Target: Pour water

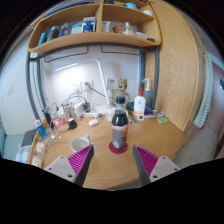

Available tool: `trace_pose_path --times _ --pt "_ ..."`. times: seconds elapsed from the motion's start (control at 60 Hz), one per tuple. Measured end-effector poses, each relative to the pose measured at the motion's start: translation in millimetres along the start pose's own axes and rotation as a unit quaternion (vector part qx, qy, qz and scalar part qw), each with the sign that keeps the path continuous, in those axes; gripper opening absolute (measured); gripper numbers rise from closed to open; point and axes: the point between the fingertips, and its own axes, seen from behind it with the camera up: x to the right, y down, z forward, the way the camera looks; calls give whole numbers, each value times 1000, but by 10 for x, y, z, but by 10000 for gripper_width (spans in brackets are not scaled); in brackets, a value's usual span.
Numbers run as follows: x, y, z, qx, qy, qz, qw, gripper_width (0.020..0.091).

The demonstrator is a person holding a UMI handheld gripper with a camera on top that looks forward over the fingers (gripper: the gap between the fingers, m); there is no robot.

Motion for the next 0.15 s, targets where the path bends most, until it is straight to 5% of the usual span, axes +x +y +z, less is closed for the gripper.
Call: trace_pose_path --times 0.15 --pt "-109 -97 -233 8 -14 8 1000 794"
